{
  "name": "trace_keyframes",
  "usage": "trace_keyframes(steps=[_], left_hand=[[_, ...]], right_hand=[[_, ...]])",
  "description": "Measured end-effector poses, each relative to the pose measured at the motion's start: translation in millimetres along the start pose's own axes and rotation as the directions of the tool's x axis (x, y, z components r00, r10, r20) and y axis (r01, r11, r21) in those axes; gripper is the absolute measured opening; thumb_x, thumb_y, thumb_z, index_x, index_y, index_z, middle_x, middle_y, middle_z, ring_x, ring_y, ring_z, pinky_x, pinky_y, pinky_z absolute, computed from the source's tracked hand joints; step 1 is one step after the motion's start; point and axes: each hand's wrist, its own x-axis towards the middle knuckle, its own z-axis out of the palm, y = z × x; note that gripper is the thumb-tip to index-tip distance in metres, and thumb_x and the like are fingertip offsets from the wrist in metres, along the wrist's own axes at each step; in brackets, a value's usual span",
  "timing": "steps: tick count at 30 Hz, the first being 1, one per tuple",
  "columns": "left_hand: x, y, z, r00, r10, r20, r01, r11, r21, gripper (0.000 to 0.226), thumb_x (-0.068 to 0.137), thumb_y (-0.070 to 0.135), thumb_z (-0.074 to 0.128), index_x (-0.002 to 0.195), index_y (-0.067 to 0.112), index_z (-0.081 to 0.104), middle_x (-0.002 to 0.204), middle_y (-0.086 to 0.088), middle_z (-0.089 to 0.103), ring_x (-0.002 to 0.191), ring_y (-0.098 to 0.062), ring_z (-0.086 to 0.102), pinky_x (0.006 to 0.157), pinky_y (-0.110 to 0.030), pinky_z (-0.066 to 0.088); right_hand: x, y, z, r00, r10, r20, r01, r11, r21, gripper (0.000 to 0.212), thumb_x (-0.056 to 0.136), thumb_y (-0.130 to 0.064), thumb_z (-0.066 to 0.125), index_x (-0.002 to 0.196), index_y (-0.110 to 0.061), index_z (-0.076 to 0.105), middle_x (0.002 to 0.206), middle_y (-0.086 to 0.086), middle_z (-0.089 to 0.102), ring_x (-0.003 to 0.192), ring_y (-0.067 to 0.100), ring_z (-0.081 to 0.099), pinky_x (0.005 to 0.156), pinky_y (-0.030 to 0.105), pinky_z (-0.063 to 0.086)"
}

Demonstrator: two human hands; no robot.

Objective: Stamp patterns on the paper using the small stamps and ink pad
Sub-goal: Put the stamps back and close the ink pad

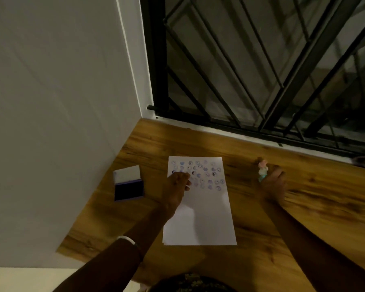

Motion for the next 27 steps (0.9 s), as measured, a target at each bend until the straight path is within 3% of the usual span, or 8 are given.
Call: trace_keyframes(steps=[4, 8, 10, 13, 18, 20, 23, 27], left_hand=[[4, 2, -29, 0.981, 0.014, -0.191, 0.007, 0.994, 0.106, 0.023, 0.097, 0.031, 0.053, 0.106, 0.012, 0.062, 0.088, -0.001, 0.066, 0.071, -0.010, 0.060, 0.054, -0.012, 0.043], [10, 17, -80, 0.911, 0.163, -0.378, 0.007, 0.912, 0.410, 0.026, 0.100, 0.029, 0.045, 0.106, 0.011, 0.062, 0.095, -0.005, 0.062, 0.090, -0.020, 0.058, 0.076, -0.021, 0.043], [16, 21, -109, 0.892, 0.158, -0.425, 0.010, 0.930, 0.368, 0.025, 0.099, 0.029, 0.047, 0.101, 0.012, 0.065, 0.094, -0.008, 0.061, 0.090, -0.021, 0.057, 0.076, -0.024, 0.047], [25, 17, -151, 0.880, 0.139, -0.454, 0.044, 0.928, 0.370, 0.037, 0.097, 0.038, 0.044, 0.107, 0.009, 0.064, 0.105, -0.015, 0.066, 0.095, -0.033, 0.063, 0.087, -0.044, 0.054], [24, 6, -188, 0.904, 0.114, -0.412, 0.113, 0.866, 0.488, 0.045, 0.093, 0.033, 0.044, 0.117, -0.002, 0.060, 0.120, -0.027, 0.061, 0.111, -0.042, 0.057, 0.097, -0.049, 0.046], [19, 5, -191, 0.921, 0.085, -0.379, 0.106, 0.883, 0.456, 0.052, 0.091, 0.039, 0.044, 0.121, -0.001, 0.056, 0.123, -0.025, 0.059, 0.116, -0.041, 0.055, 0.100, -0.048, 0.044], [20, 3, -194, 0.922, 0.086, -0.378, 0.096, 0.895, 0.436, 0.039, 0.098, 0.027, 0.051, 0.122, -0.004, 0.052, 0.125, -0.026, 0.057, 0.117, -0.038, 0.054, 0.099, -0.042, 0.042], [32, -4, -200, 0.942, 0.026, -0.334, 0.069, 0.961, 0.269, 0.035, 0.096, 0.023, 0.056, 0.117, -0.004, 0.056, 0.118, -0.025, 0.061, 0.108, -0.039, 0.059, 0.093, -0.047, 0.049]], right_hand=[[-28, -44, 12, 0.987, -0.098, 0.125, 0.104, 0.994, -0.042, 0.055, 0.081, -0.025, 0.068, 0.126, -0.007, 0.041, 0.129, 0.022, 0.050, 0.117, 0.040, 0.049, 0.097, 0.052, 0.042], [-63, -102, 30, 0.846, -0.461, 0.267, 0.399, 0.881, 0.253, 0.040, 0.082, -0.025, 0.065, 0.117, -0.013, 0.049, 0.120, 0.012, 0.056, 0.111, 0.030, 0.054, 0.091, 0.041, 0.047], [-79, -131, 37, 0.771, -0.511, 0.380, 0.400, 0.853, 0.336, 0.034, 0.084, -0.024, 0.063, 0.115, -0.014, 0.053, 0.121, 0.009, 0.056, 0.111, 0.026, 0.054, 0.092, 0.039, 0.048], [-104, -173, 49, 0.627, -0.557, 0.545, 0.372, 0.829, 0.418, 0.032, 0.088, -0.019, 0.057, 0.119, -0.011, 0.056, 0.128, 0.012, 0.054, 0.116, 0.029, 0.052, 0.097, 0.042, 0.046], [-137, -222, 64, 0.424, -0.619, 0.661, 0.287, 0.784, 0.551, 0.031, 0.095, -0.010, 0.046, 0.124, 0.000, 0.052, 0.127, 0.023, 0.055, 0.118, 0.035, 0.051, 0.100, 0.038, 0.040], [-151, -231, 69, 0.402, -0.641, 0.654, 0.222, 0.761, 0.609, 0.037, 0.096, -0.007, 0.046, 0.132, -0.001, 0.042, 0.135, 0.023, 0.047, 0.123, 0.031, 0.046, 0.097, 0.033, 0.037], [-164, -239, 74, 0.433, -0.634, 0.641, 0.222, 0.764, 0.606, 0.043, 0.096, -0.010, 0.046, 0.138, -0.008, 0.035, 0.134, 0.014, 0.047, 0.115, 0.016, 0.045, 0.091, 0.024, 0.036], [-165, -243, 90, 0.450, -0.624, 0.638, 0.205, 0.768, 0.606, 0.046, 0.095, -0.013, 0.049, 0.138, -0.017, 0.035, 0.131, 0.008, 0.051, 0.123, 0.032, 0.049, 0.098, 0.037, 0.045]])
